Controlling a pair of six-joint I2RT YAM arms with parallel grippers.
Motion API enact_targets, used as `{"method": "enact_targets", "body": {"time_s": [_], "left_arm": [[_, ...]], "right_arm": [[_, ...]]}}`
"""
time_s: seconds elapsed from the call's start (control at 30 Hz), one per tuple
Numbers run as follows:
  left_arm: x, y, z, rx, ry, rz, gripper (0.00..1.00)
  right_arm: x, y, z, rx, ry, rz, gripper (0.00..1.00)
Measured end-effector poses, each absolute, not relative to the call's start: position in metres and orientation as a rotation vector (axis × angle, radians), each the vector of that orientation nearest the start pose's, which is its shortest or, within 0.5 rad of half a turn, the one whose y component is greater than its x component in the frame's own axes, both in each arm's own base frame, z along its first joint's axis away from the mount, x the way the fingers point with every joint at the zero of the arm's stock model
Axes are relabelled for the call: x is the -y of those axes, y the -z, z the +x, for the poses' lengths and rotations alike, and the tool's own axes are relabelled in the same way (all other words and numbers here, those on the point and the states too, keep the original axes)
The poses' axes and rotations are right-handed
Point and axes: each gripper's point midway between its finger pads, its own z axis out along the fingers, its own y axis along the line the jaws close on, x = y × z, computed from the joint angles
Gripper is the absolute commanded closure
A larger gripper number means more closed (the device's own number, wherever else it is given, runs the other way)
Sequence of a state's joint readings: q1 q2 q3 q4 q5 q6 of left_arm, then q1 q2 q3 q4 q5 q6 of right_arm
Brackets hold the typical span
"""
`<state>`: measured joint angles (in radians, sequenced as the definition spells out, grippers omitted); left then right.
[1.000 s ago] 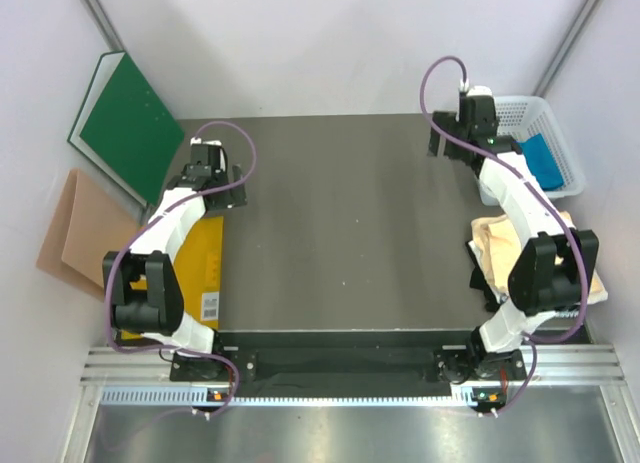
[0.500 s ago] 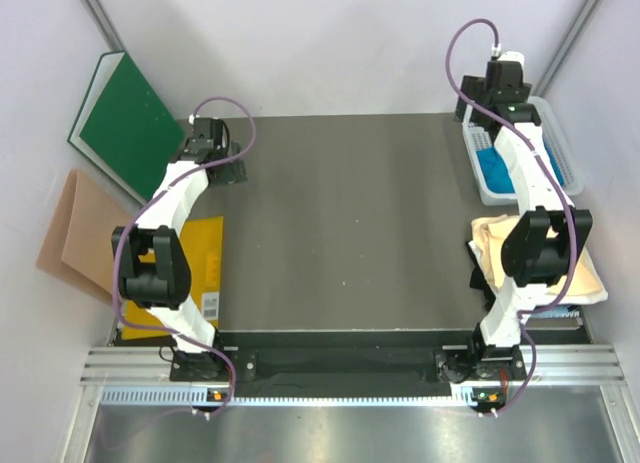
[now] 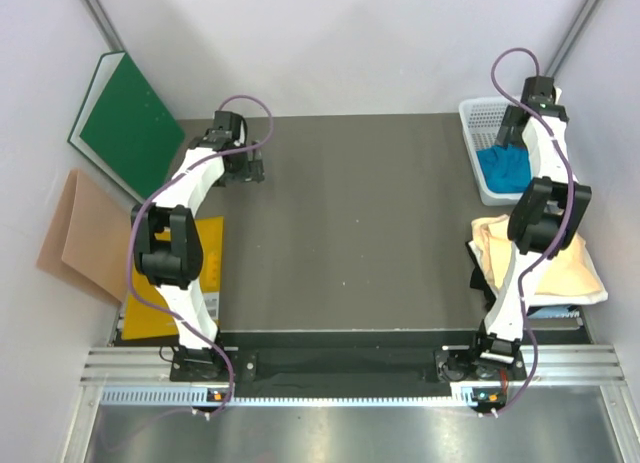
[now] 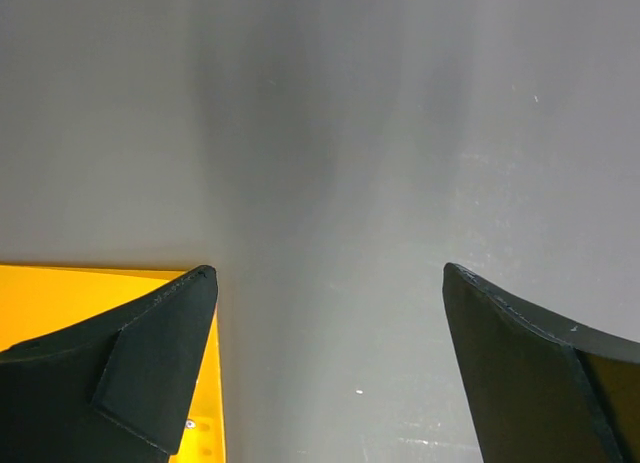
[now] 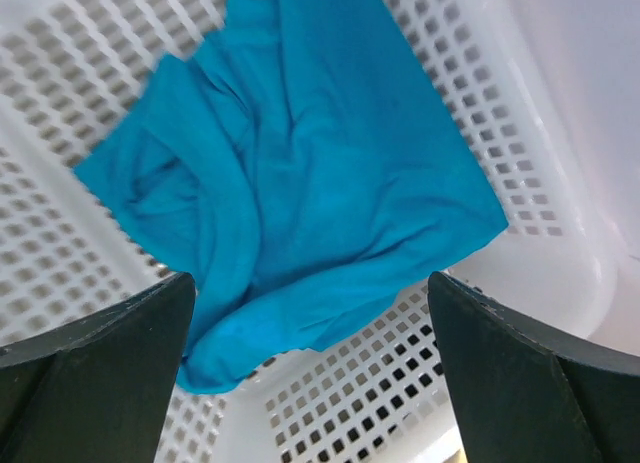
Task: Fold and stack the t-shirts
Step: Grab crumpled tshirt from bin with the right arm
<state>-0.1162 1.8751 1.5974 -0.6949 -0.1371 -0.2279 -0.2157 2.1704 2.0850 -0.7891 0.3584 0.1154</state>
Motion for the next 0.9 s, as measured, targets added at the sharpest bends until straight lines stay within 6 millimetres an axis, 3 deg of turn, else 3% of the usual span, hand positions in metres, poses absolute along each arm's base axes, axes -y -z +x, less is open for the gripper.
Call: {"method": "enact_targets", "body": {"time_s": [0.23, 0.47, 0.57, 0.6, 0.7, 0.9], "left_arm": [[0.054, -0.114, 0.458, -2.579, -0.044, -0.132, 0.01], [0.060, -0.119, 0.459, -2.581, -0.057, -0.109, 0.01], [0.062, -0.123, 0.461, -2.570, -0.060, -0.103, 0.01], [0.062, -0.124, 0.461, -2.569, -0.062, -0.102, 0.01], [0.063, -0.126, 0.463, -2.563, -0.072, -0.100, 0.01], [0.064, -0.123, 0.465, -2.574, -0.092, -0.093, 0.01]], "right_arm": [[0.181, -0.099, 0.504, -2.518, 0.499, 0.580, 0.00], [0.180, -0.059, 0.500, -2.615, 0.514, 0.579, 0.03], [0.181, -0.056, 0.499, -2.619, 0.524, 0.584, 0.22], [0.182, -0.057, 0.499, -2.617, 0.531, 0.584, 0.54], [0.184, -0.057, 0.498, -2.619, 0.549, 0.587, 1.00], [0.186, -0.060, 0.499, -2.601, 0.561, 0.599, 1.00]]}}
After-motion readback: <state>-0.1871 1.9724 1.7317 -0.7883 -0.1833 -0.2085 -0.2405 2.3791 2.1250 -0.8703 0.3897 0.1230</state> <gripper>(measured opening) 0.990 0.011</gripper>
